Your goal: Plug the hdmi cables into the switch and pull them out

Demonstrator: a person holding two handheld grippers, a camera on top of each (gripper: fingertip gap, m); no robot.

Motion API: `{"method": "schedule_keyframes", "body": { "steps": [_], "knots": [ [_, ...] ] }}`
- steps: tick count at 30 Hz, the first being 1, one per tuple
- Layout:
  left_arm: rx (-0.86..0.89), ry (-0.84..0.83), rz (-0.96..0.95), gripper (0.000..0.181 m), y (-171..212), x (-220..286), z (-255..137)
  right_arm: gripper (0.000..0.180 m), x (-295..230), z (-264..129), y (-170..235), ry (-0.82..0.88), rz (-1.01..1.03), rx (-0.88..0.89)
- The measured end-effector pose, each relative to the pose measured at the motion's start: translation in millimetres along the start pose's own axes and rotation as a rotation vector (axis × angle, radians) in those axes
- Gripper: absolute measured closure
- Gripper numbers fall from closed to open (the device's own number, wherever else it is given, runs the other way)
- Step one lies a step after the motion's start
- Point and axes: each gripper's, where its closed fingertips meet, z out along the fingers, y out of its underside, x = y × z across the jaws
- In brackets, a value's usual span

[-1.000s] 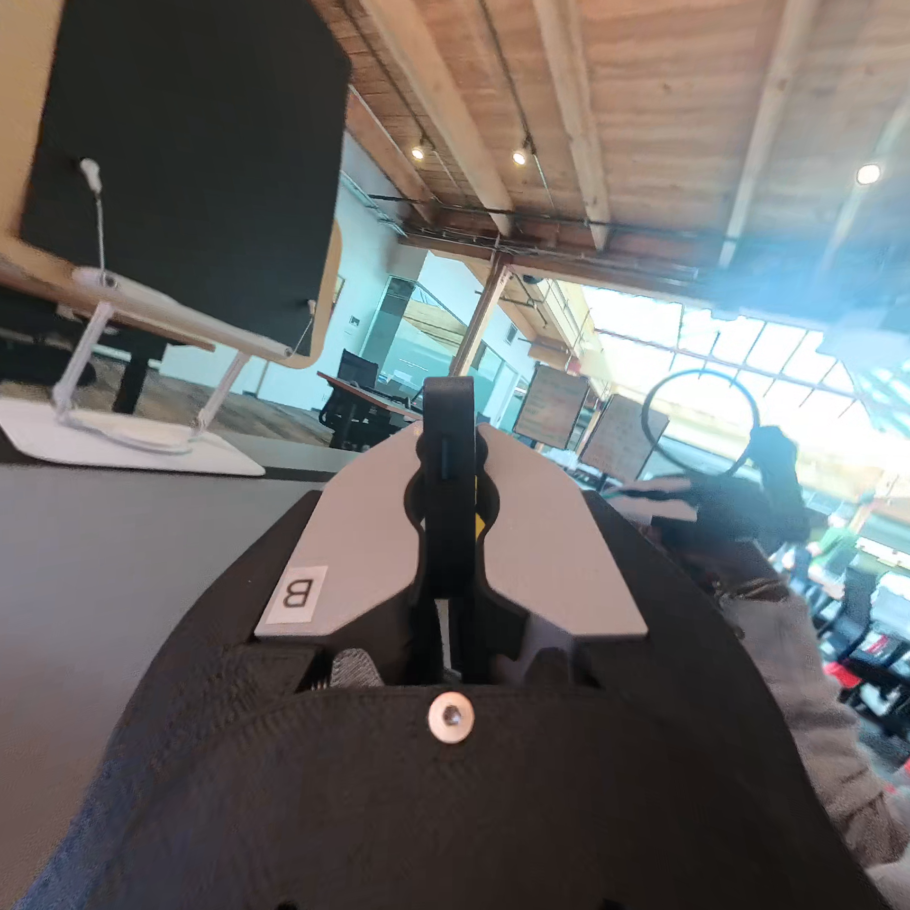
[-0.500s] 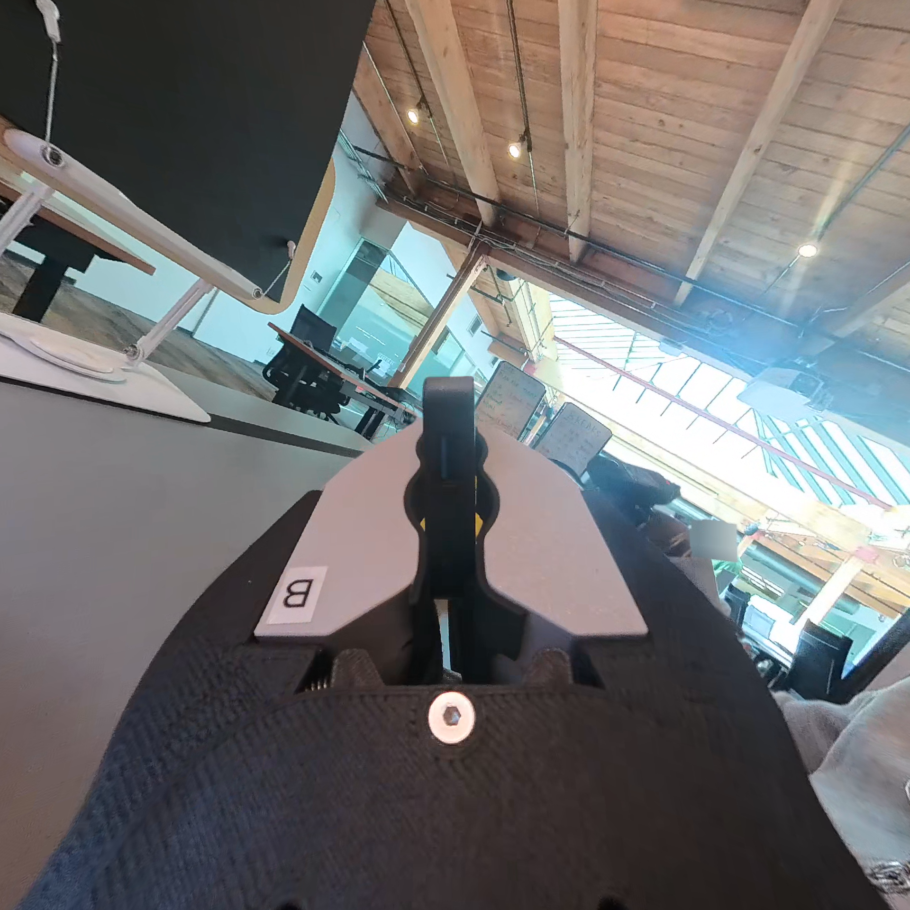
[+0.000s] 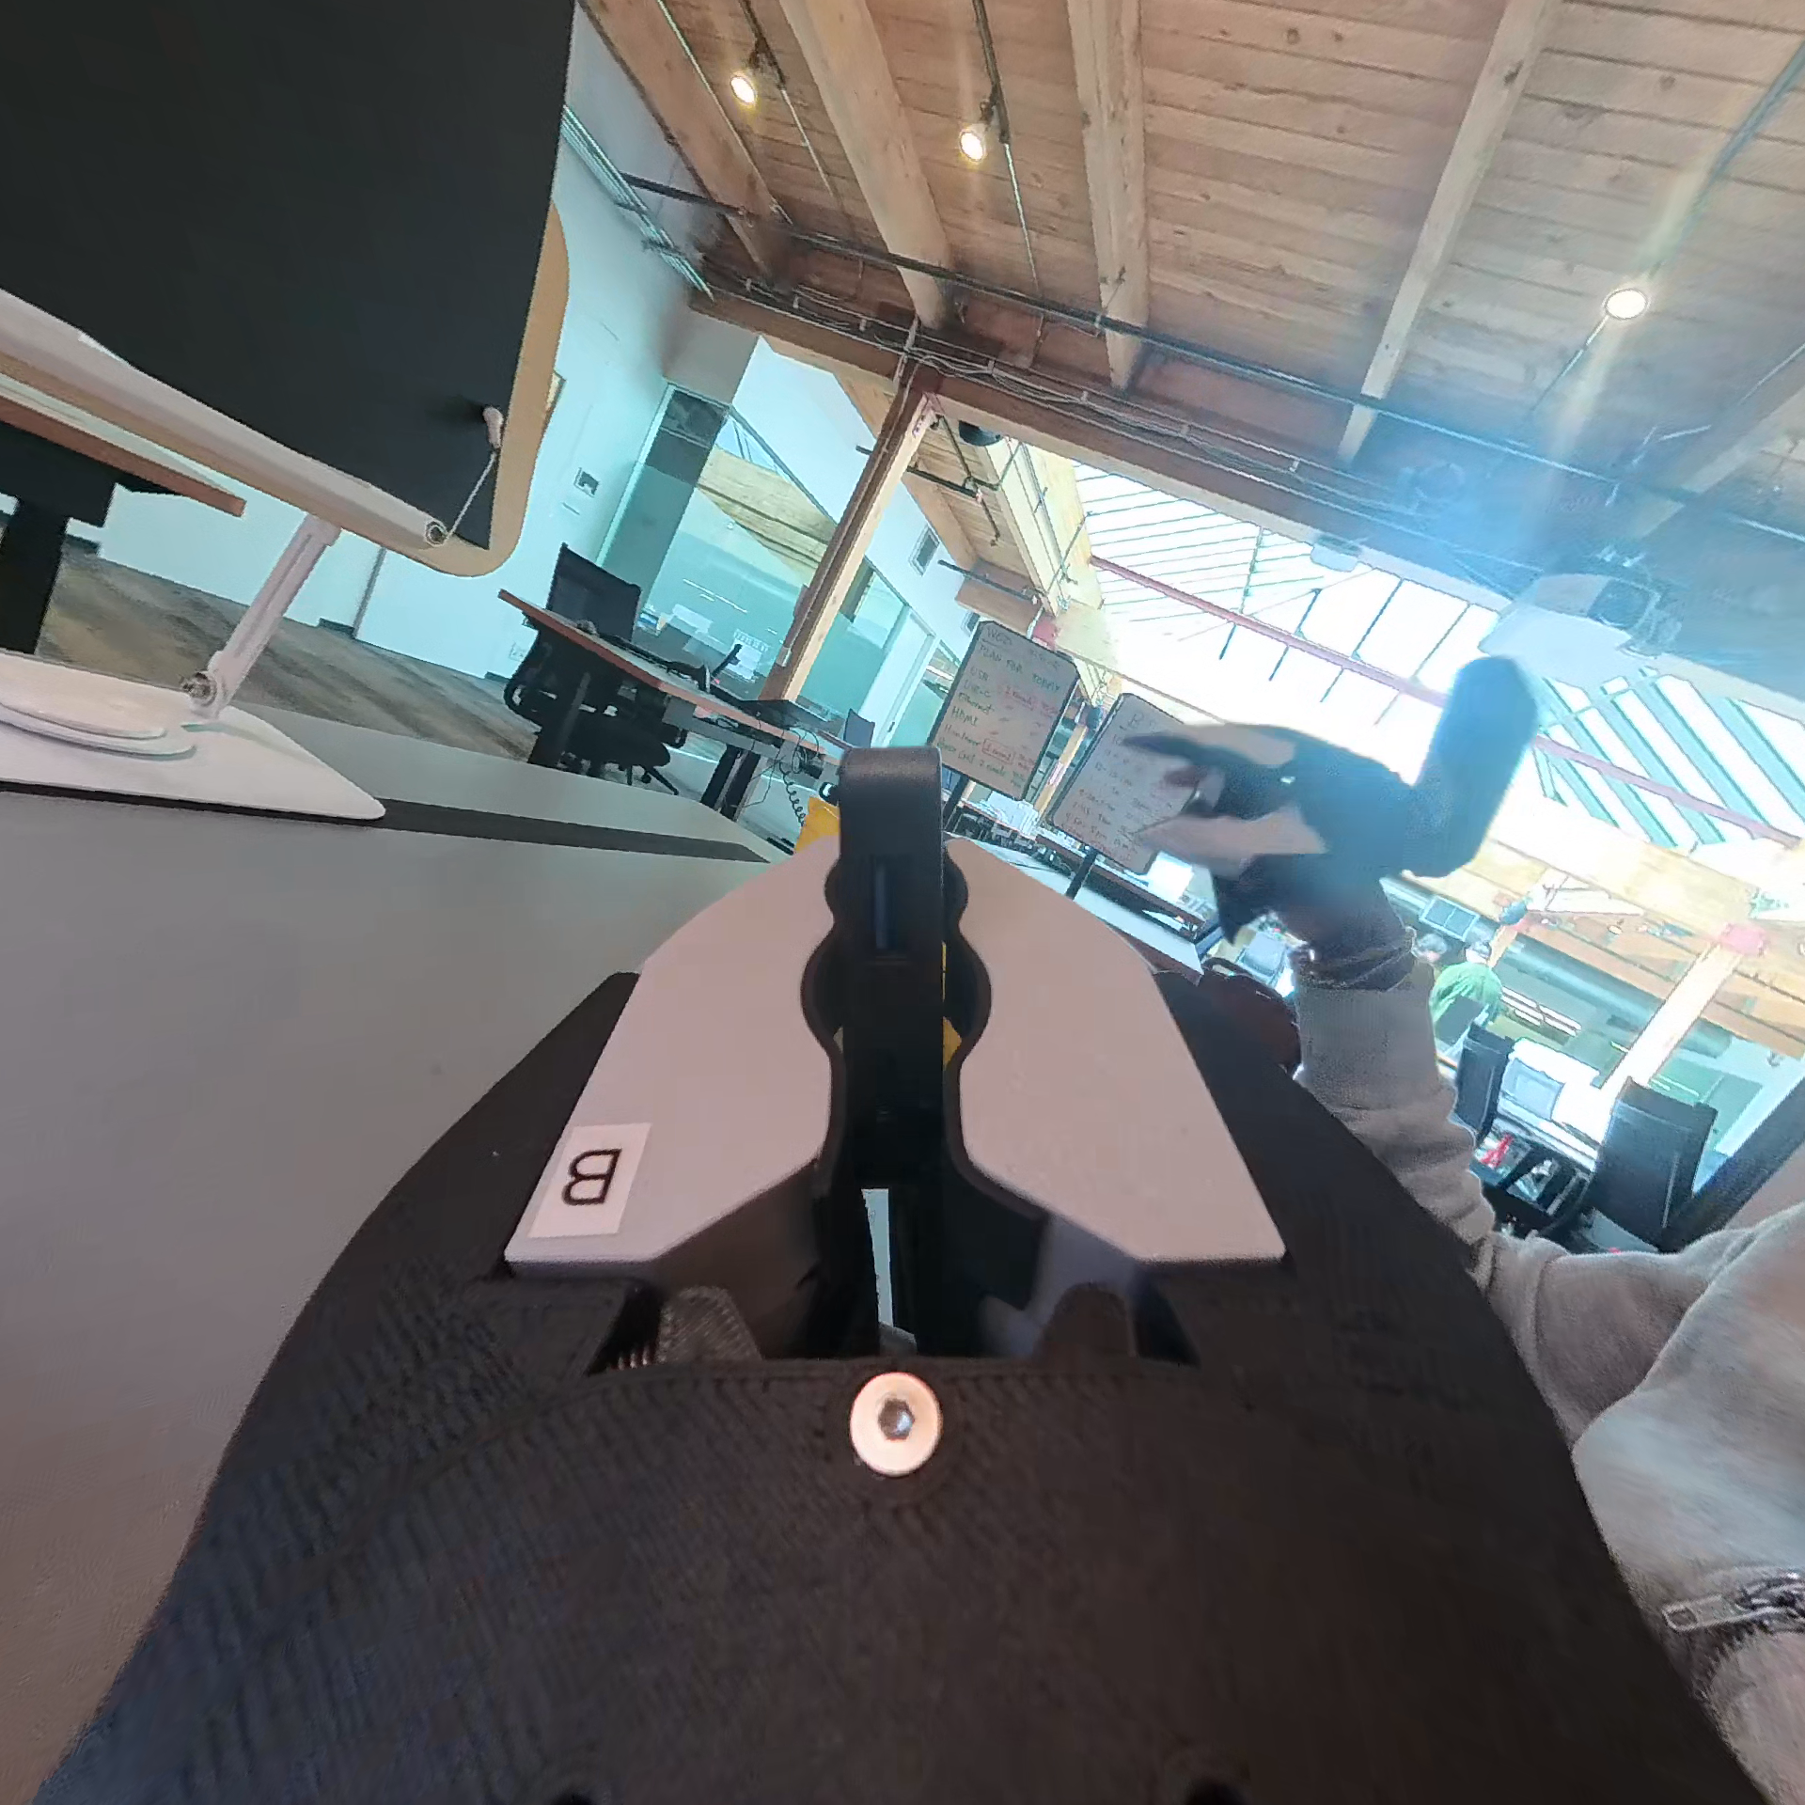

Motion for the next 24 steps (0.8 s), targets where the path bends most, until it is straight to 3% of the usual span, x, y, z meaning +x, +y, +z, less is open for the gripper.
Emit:
{"method": "schedule_keyframes", "body": {
  "steps": [1,4,7,9,12,15,17,20,24],
  "knots": [
    [-0.003,0.005,0.005,0.168,0,1,0,0.113,-24,0,-40,-0.098,0.015,0.197],
    [-0.010,0.035,0.018,0.168,1,7,1,0.105,-100,-10,-122,-0.464,0.086,0.657],
    [-0.021,0.100,0.061,0.168,2,21,2,0.089,-154,-1,-142,-0.751,0.240,0.922],
    [-0.034,0.153,0.081,0.168,4,31,2,0.080,-174,29,-130,-0.828,0.439,0.963],
    [-0.047,0.230,0.076,0.167,8,45,3,0.073,-208,62,-105,-1.029,0.805,0.853],
    [-0.063,0.330,0.087,0.168,14,63,3,0.086,-197,65,-111,-0.999,1.008,0.932],
    [-0.095,0.371,0.128,0.168,23,73,4,0.095,-204,64,-115,-0.982,0.965,0.943],
    [-0.136,0.367,0.185,0.167,35,75,7,0.110,-225,48,-123,-1.097,0.894,0.937],
    [-0.195,0.357,0.212,0.167,47,74,9,0.149,-231,44,-130,-1.085,0.933,0.948]
  ]
}}
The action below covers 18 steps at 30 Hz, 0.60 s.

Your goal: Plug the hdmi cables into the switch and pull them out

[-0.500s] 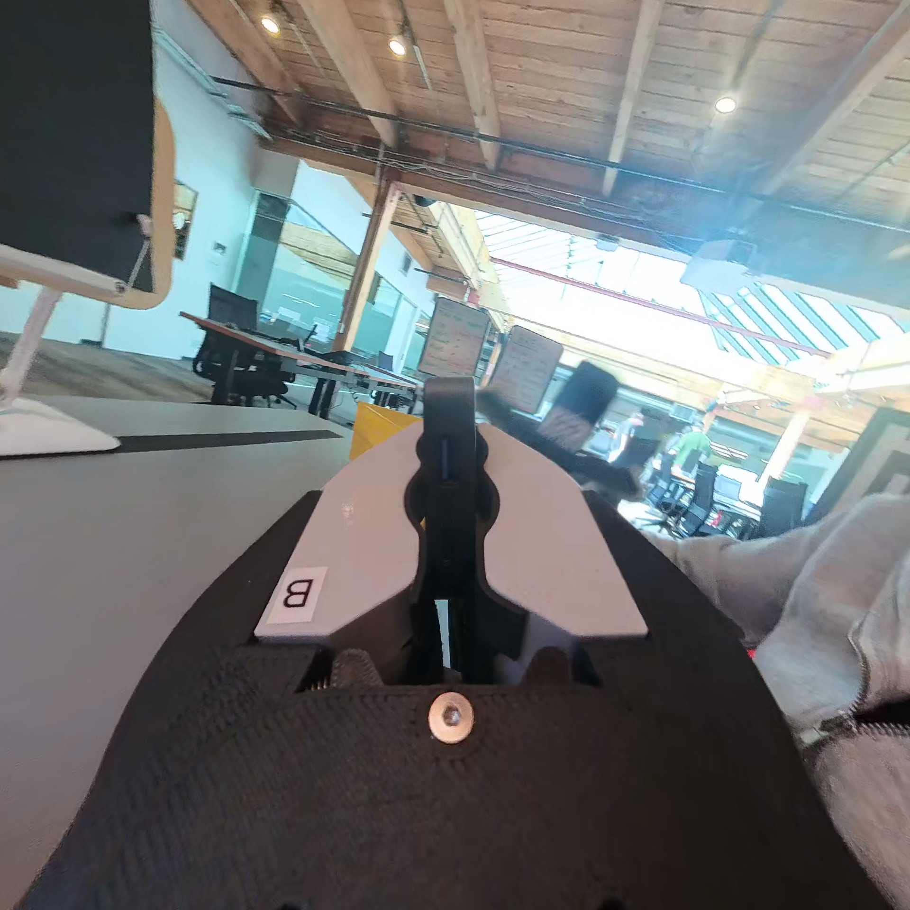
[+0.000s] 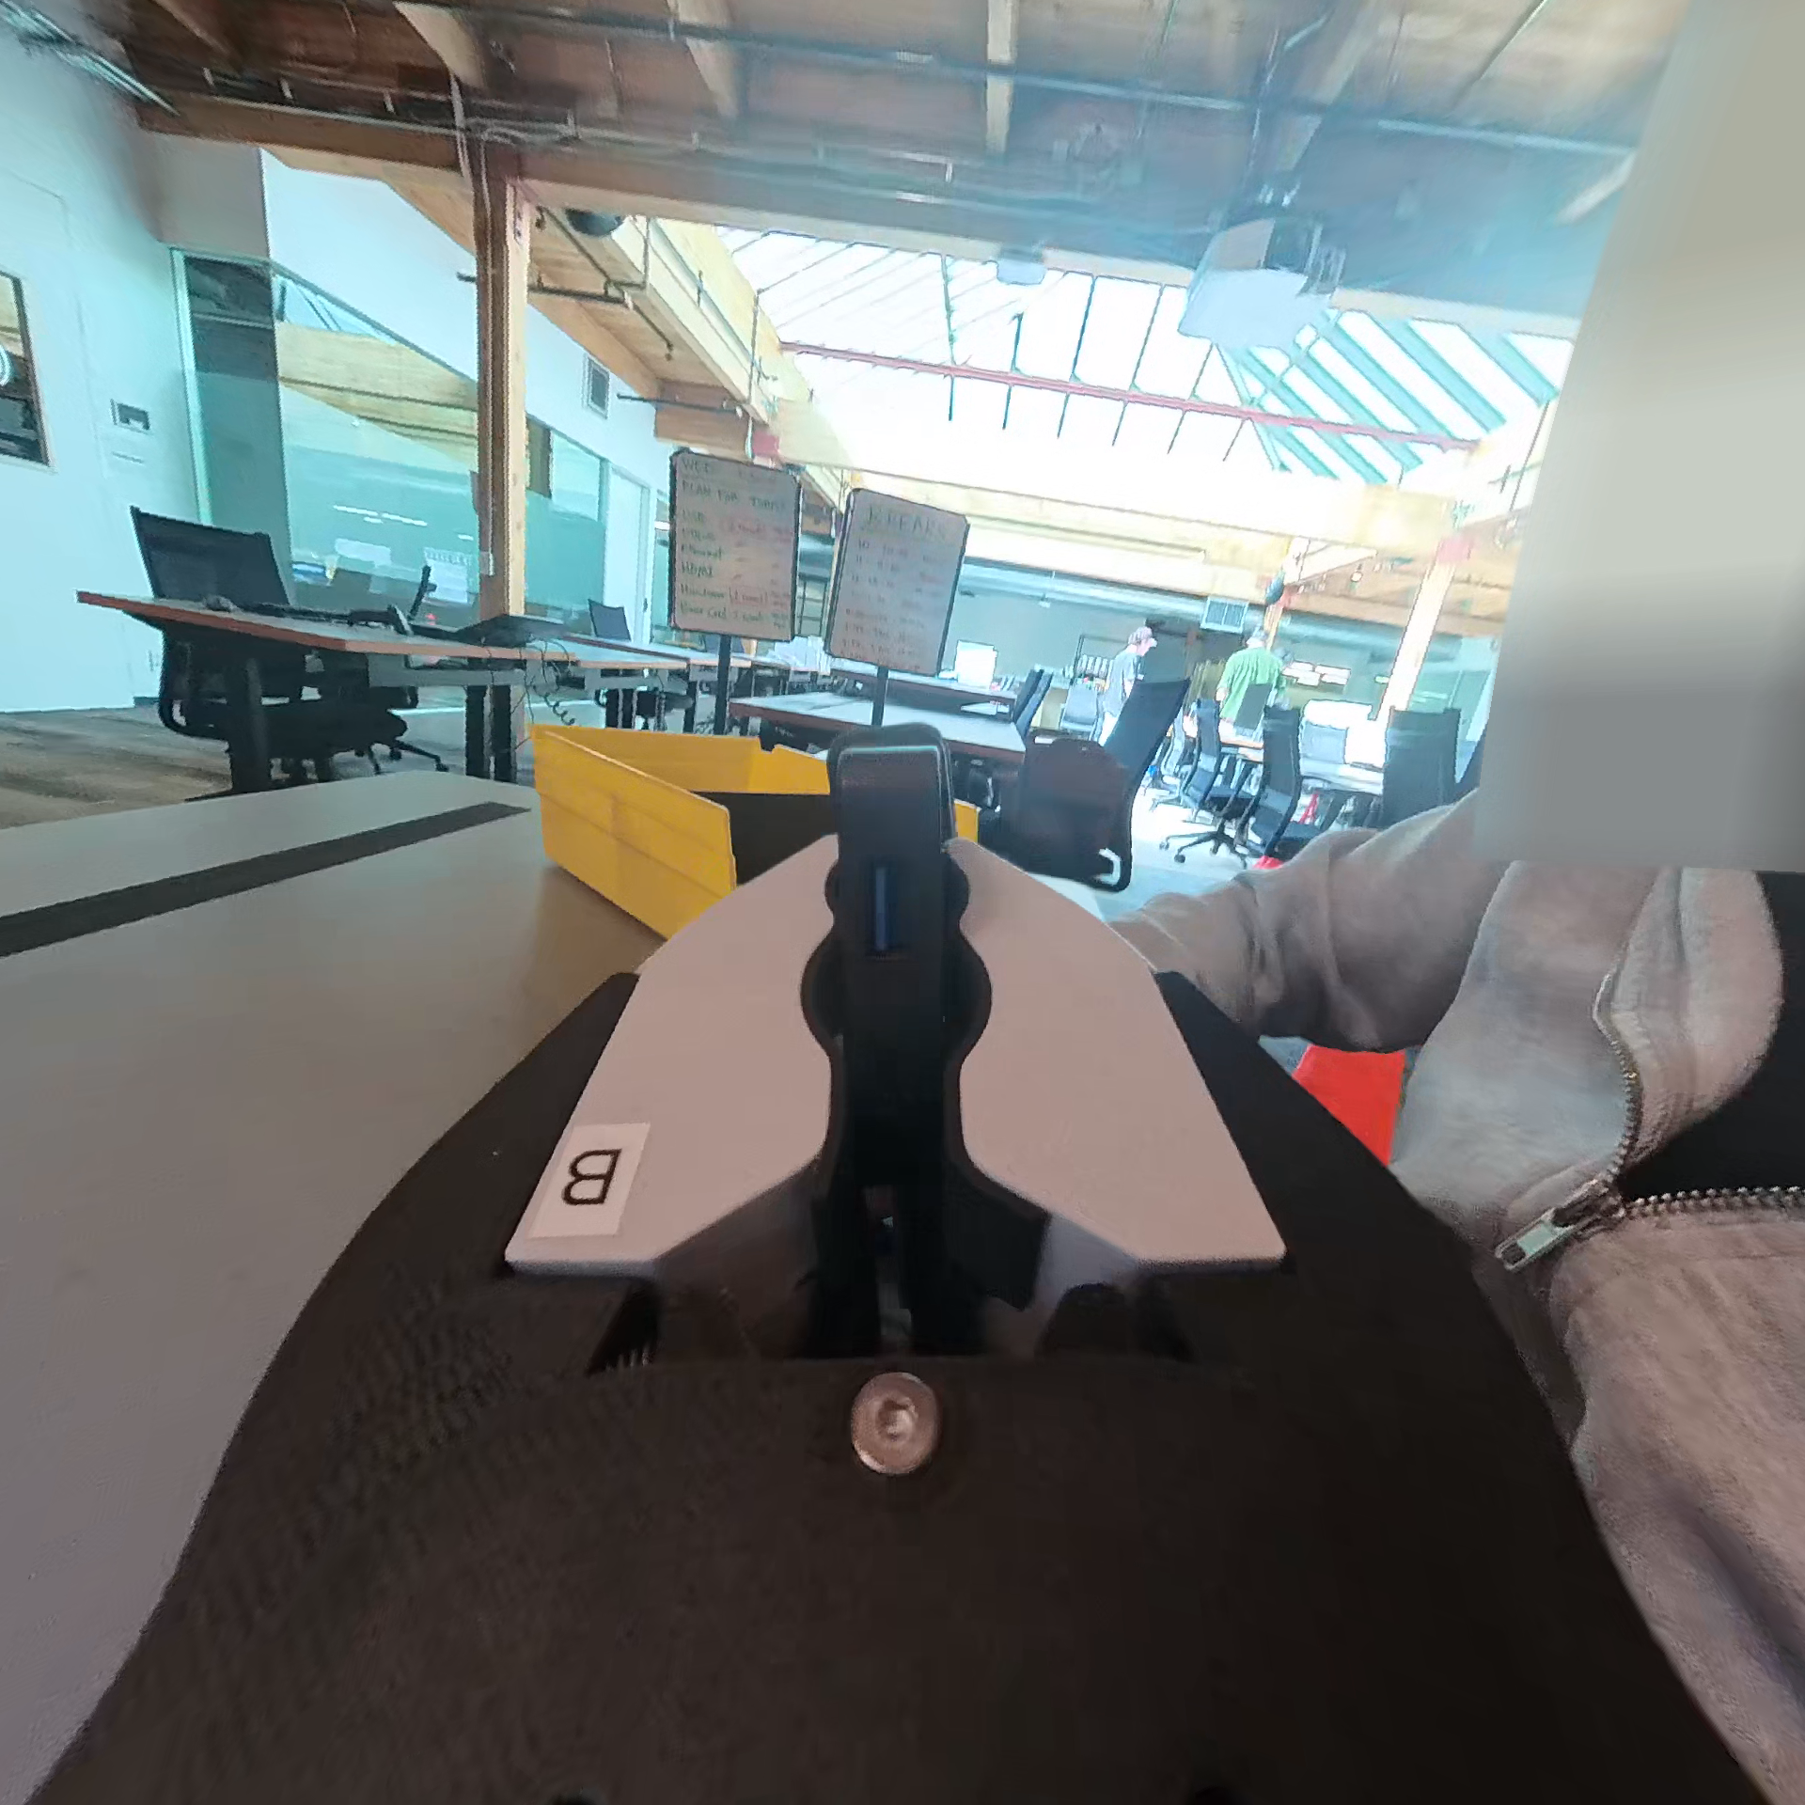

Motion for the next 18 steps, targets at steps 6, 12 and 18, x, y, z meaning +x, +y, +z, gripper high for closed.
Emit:
{"method": "schedule_keyframes", "body": {
  "steps": [6,12,18],
  "knots": [
    [-0.004,-0.075,0.120,0.150,2,-6,1,0.166,2,-3,4,0.018,-0.054,-0.079],
    [0.001,-0.346,0.298,0.102,-11,-41,-15,0.166,13,-16,-48,0.131,-0.273,-0.070],
    [-0.501,-0.391,0.240,0.107,72,-68,-26,0.166,20,-43,-178,0.348,-0.619,-0.089]
  ]
}}
